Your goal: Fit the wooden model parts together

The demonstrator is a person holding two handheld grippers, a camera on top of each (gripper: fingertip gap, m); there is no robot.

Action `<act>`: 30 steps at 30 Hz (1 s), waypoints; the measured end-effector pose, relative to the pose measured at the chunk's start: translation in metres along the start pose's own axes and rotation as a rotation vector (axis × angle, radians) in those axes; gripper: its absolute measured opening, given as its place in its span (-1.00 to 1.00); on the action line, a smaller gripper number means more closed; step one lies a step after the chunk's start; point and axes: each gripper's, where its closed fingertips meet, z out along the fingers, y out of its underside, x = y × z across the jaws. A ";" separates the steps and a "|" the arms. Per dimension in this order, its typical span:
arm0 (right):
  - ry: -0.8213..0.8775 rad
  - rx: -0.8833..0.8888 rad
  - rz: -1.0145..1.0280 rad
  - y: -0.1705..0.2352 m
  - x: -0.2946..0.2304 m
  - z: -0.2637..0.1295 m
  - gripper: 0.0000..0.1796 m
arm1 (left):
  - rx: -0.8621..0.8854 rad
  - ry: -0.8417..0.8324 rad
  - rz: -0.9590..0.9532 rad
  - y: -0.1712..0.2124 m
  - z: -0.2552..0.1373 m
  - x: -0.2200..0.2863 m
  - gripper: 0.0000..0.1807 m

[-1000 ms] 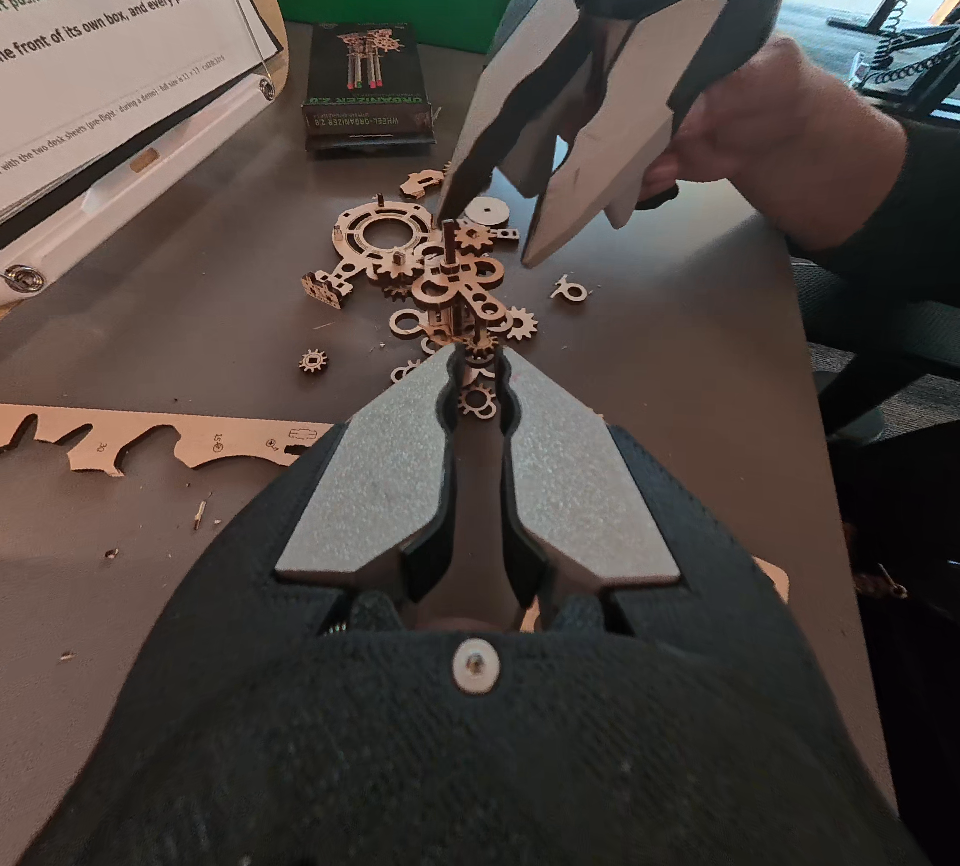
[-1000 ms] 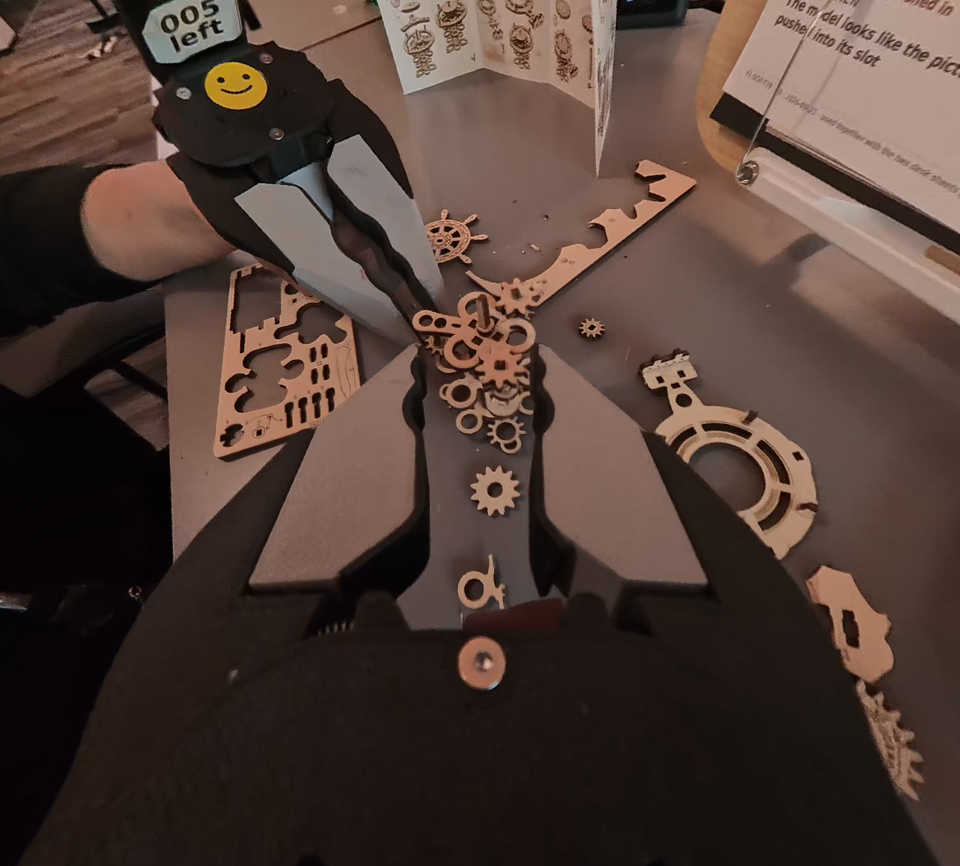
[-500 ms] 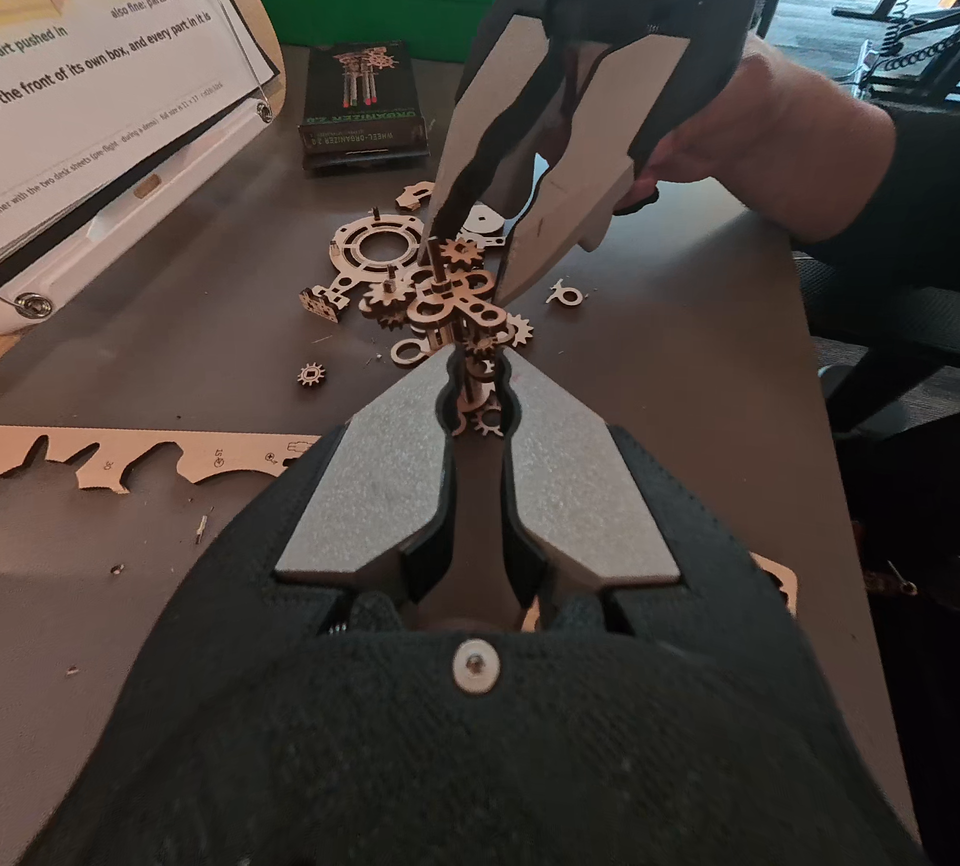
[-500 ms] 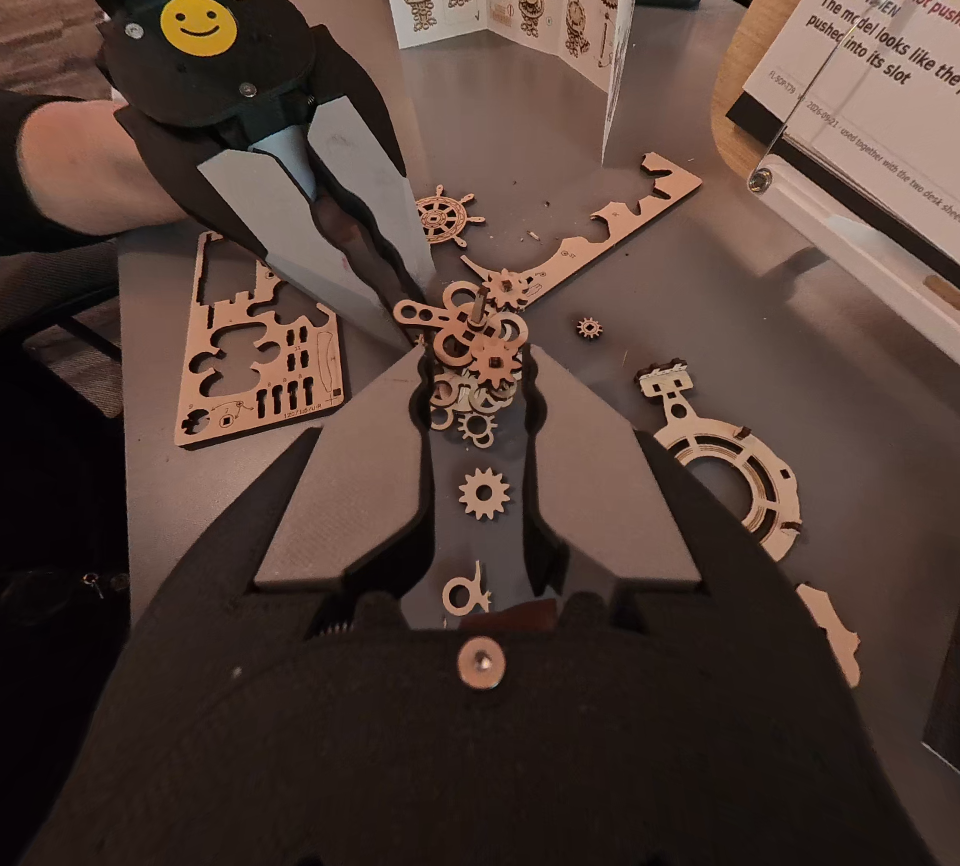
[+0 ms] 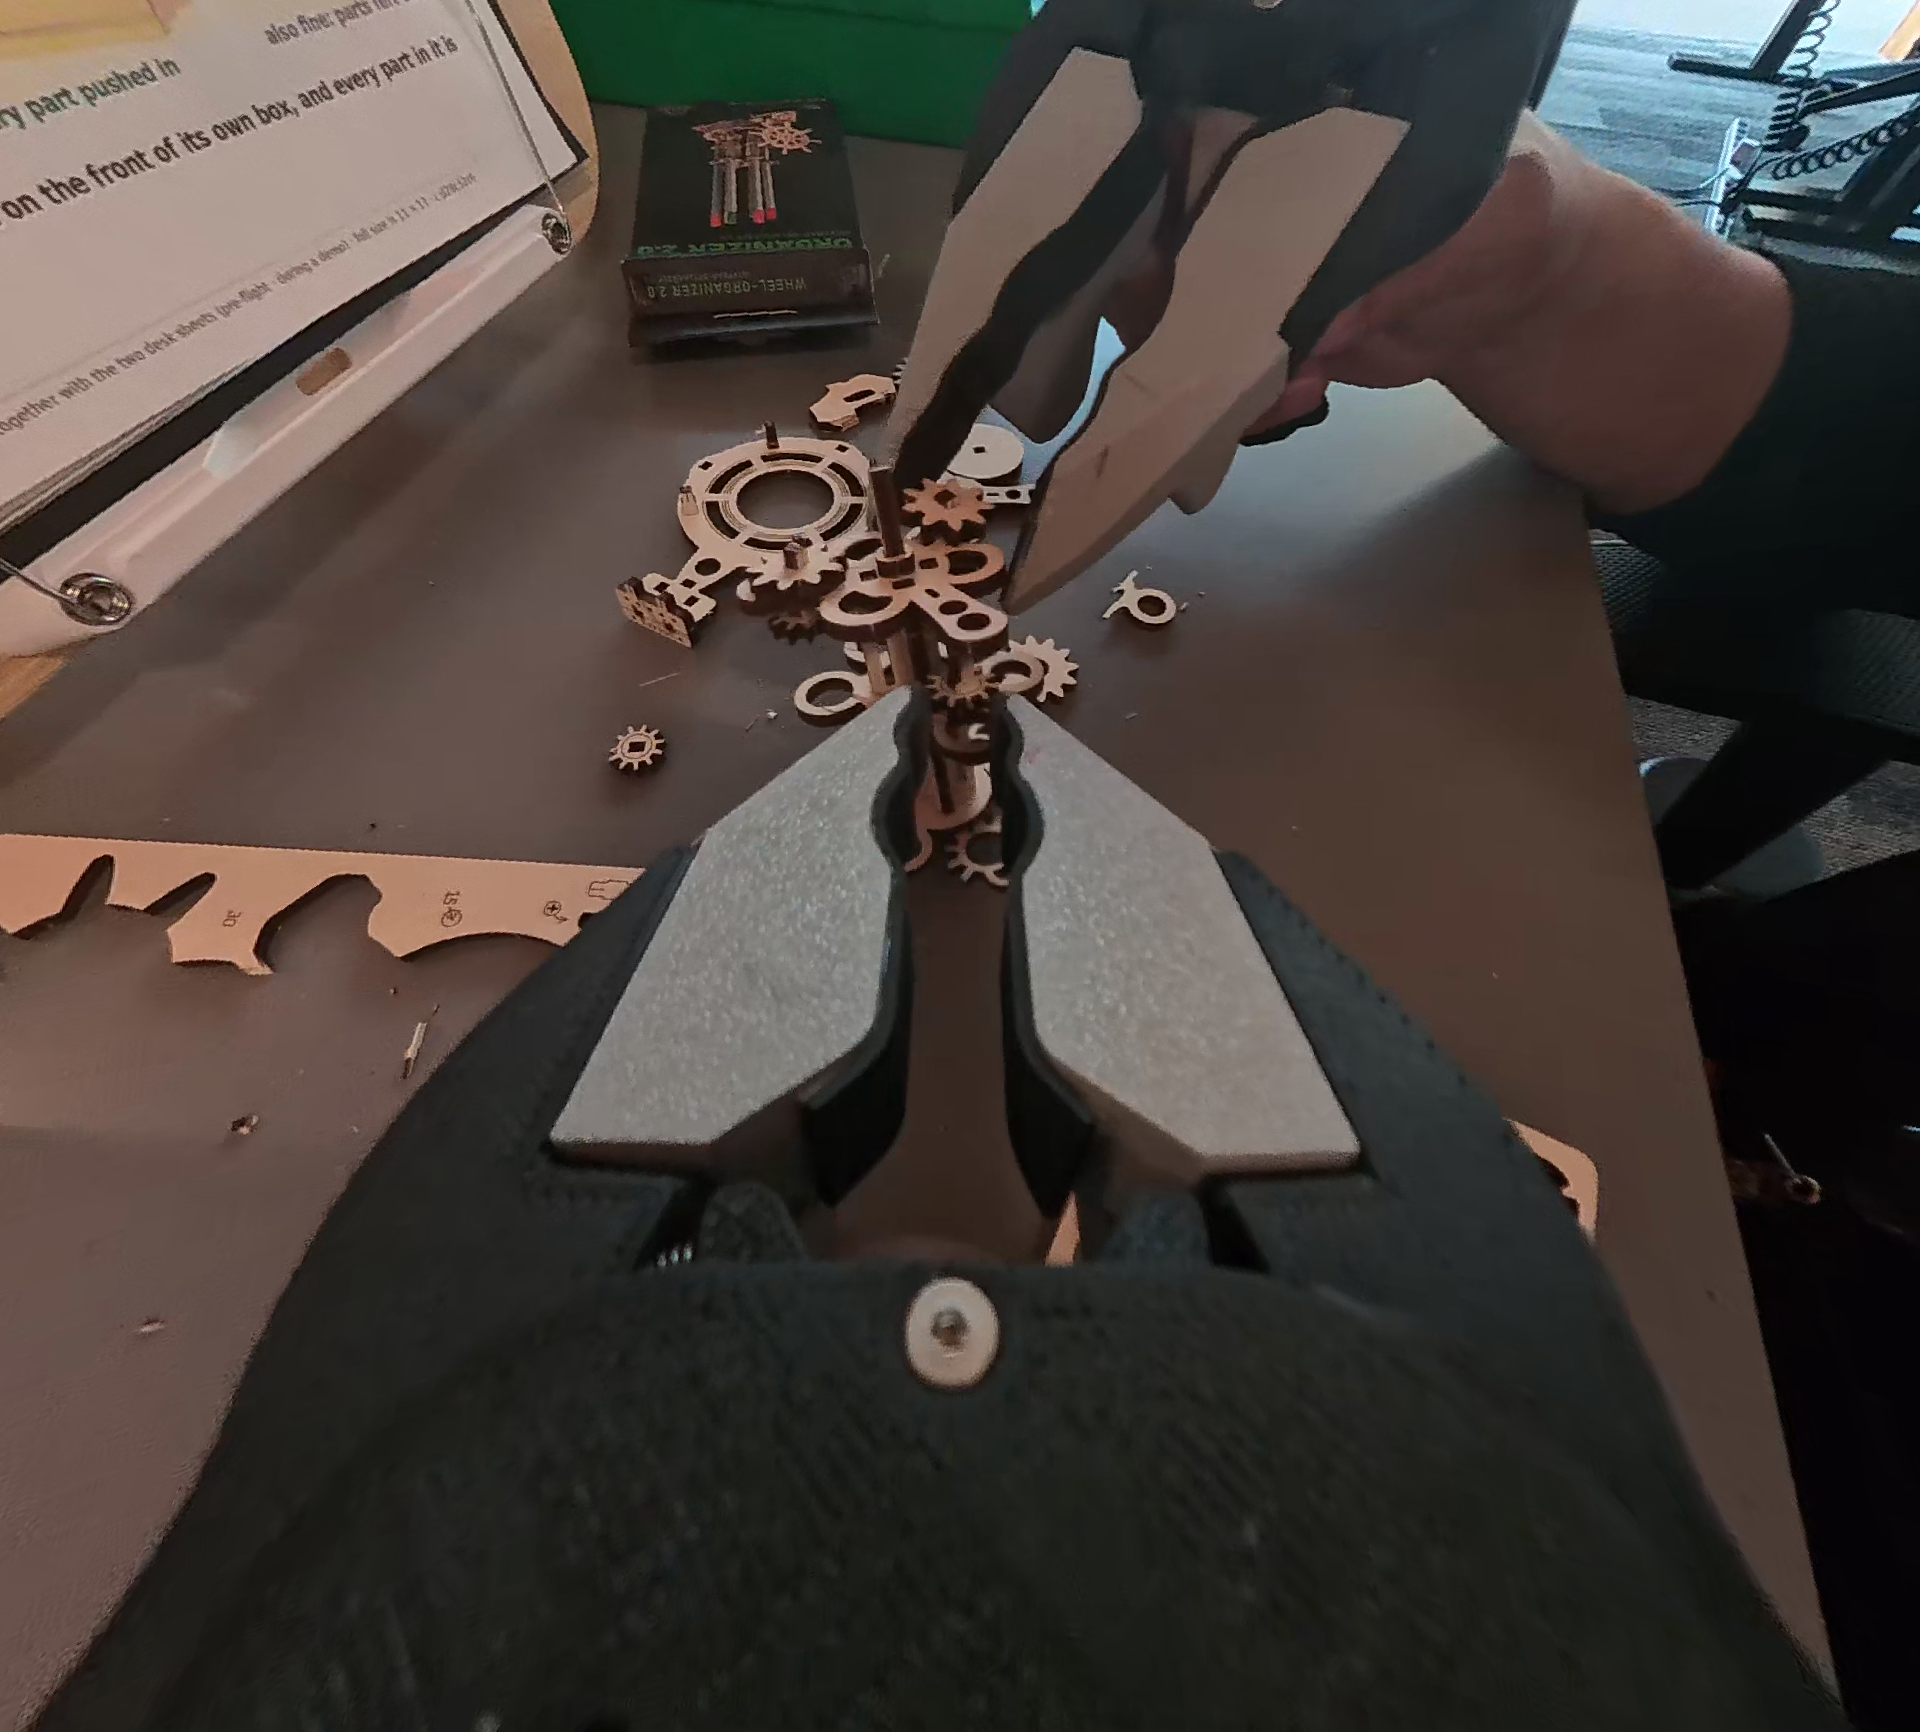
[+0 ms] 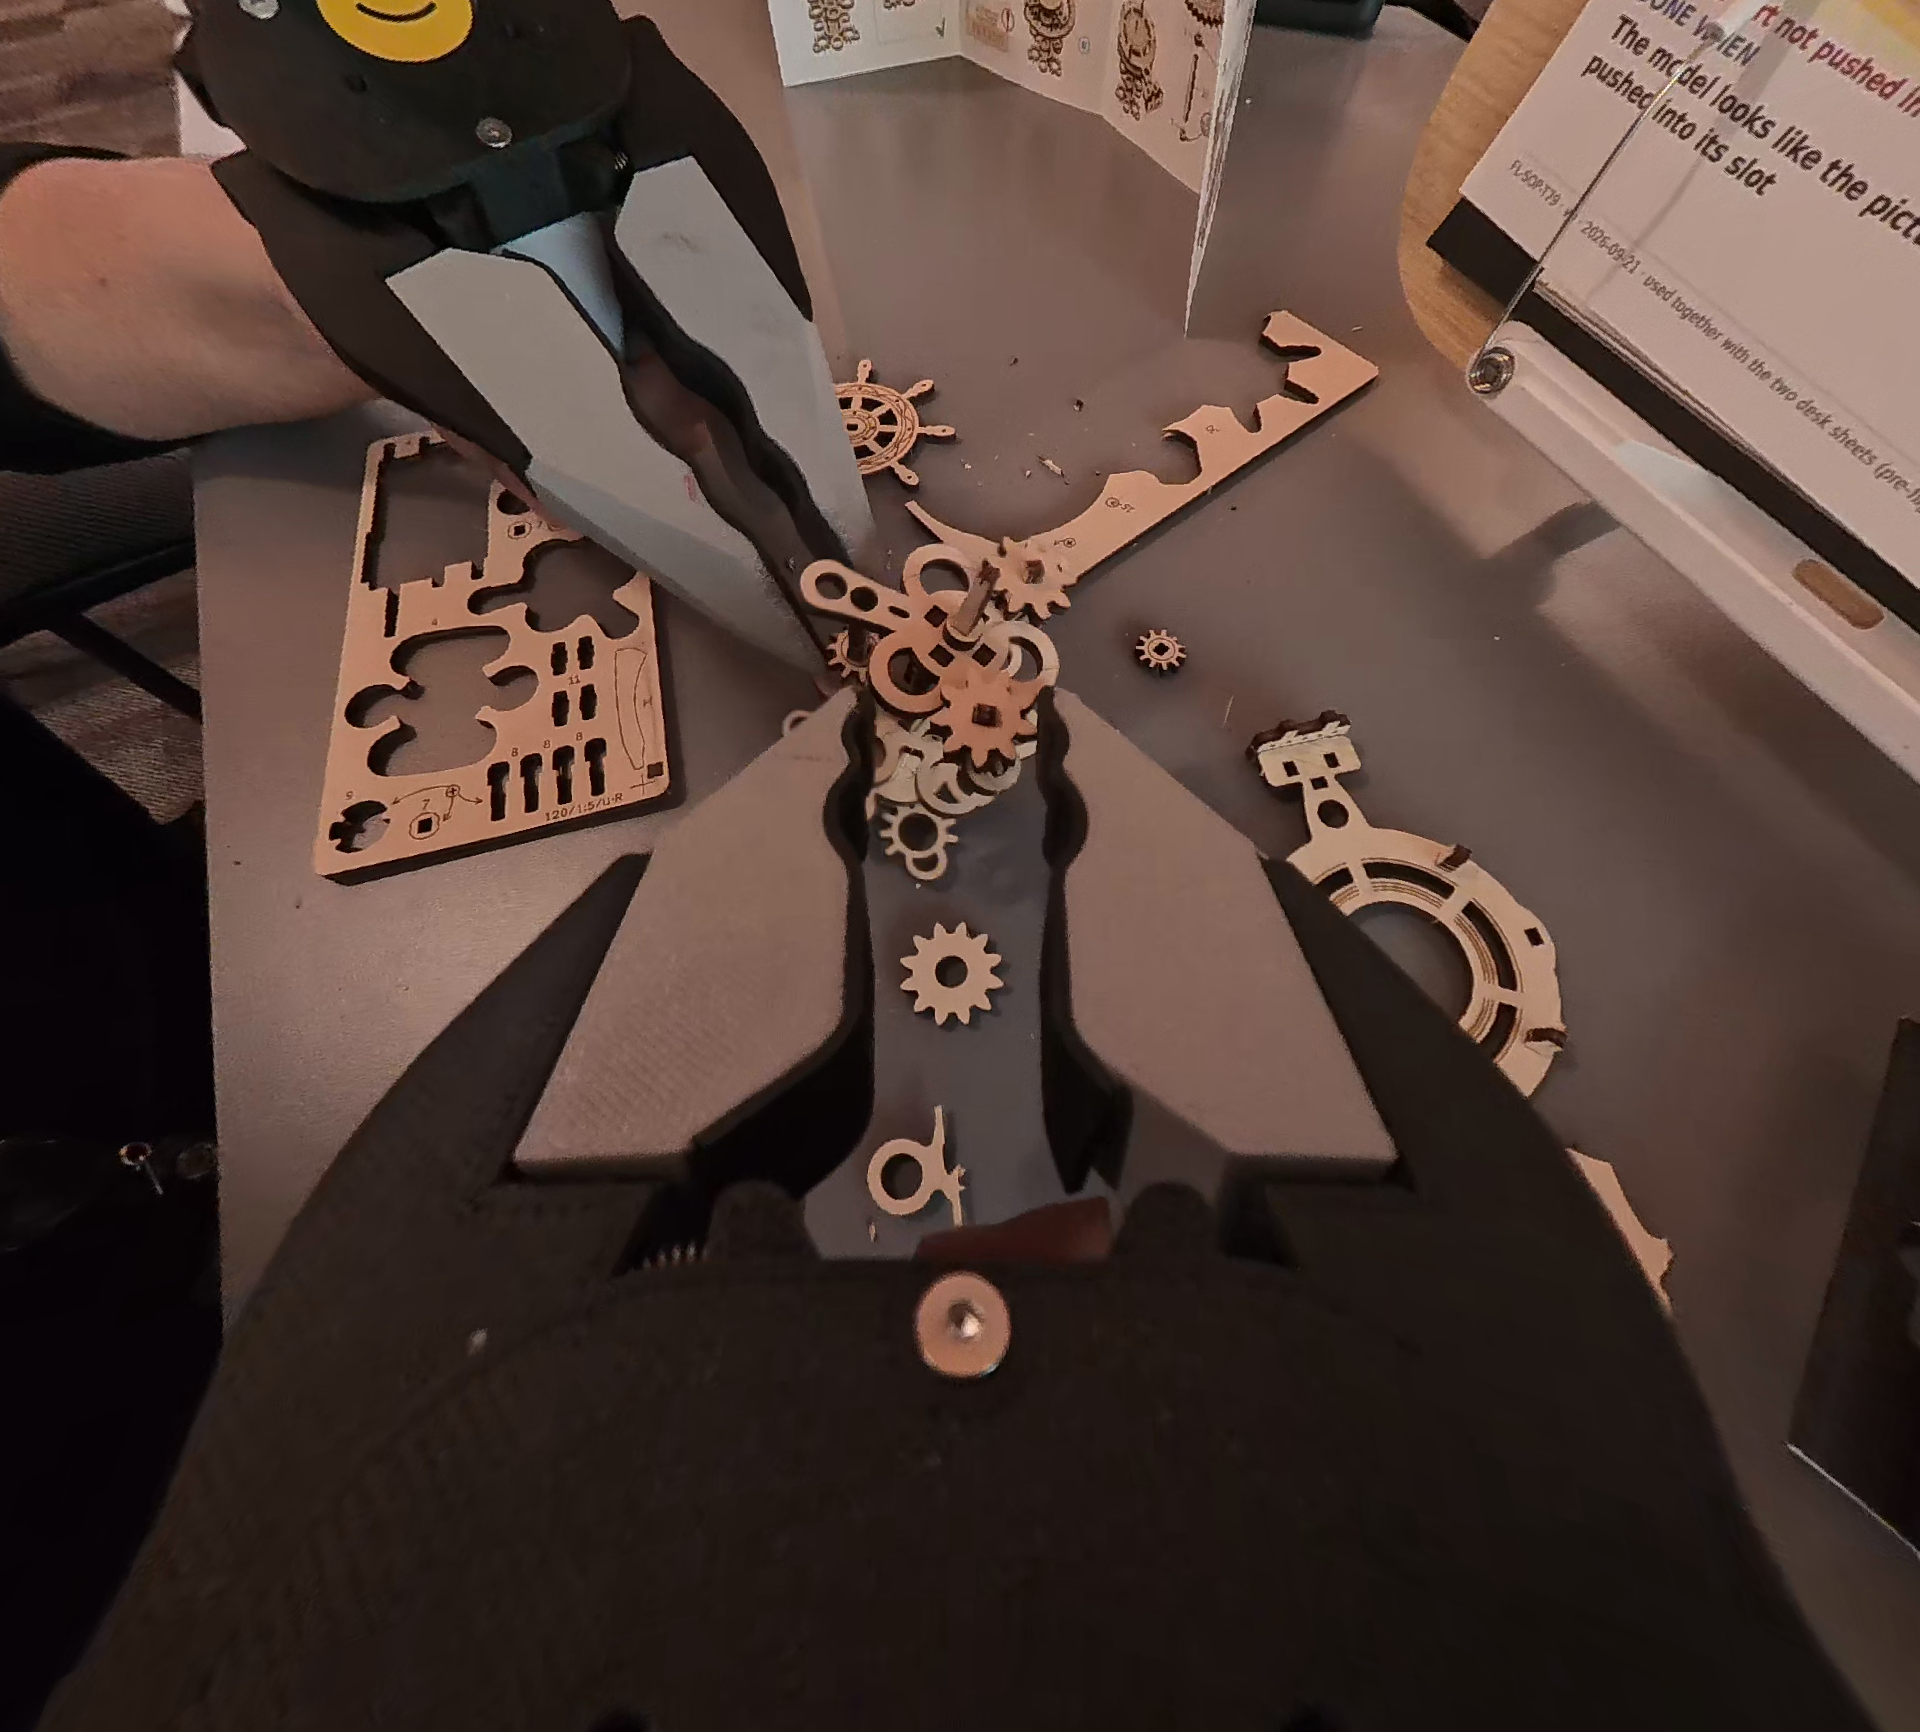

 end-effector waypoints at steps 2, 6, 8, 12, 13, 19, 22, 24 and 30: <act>0.001 -0.001 -0.004 0.001 0.000 0.000 -0.70 | 0.006 0.006 -0.005 -0.001 -0.001 0.000 -0.90; 0.005 -0.001 -0.005 0.001 0.001 0.000 -0.70 | 0.006 0.007 -0.011 0.000 -0.001 0.000 -0.91; 0.007 0.000 -0.006 0.001 0.001 -0.001 -0.70 | 0.004 0.011 -0.012 0.000 -0.002 0.000 -0.90; 0.006 0.004 -0.009 0.001 0.001 -0.001 -0.70 | 0.005 0.013 -0.019 0.001 -0.003 -0.001 -0.91; 0.006 0.008 -0.014 0.001 0.000 -0.001 -0.70 | 0.004 0.014 -0.020 0.000 -0.003 -0.001 -0.91; 0.008 0.041 -0.056 -0.007 -0.004 -0.005 -0.70 | 0.000 0.032 -0.004 0.001 -0.003 0.003 -0.90; -0.009 0.041 -0.054 -0.006 -0.007 -0.005 -0.69 | -0.001 0.030 0.000 0.001 -0.003 0.003 -0.90; -0.009 0.035 -0.058 -0.005 -0.007 -0.004 -0.68 | 0.001 0.027 0.001 0.001 -0.003 0.003 -0.91; -0.028 0.051 -0.032 -0.005 -0.004 -0.009 -0.63 | 0.003 0.019 0.013 0.002 -0.005 0.003 -0.90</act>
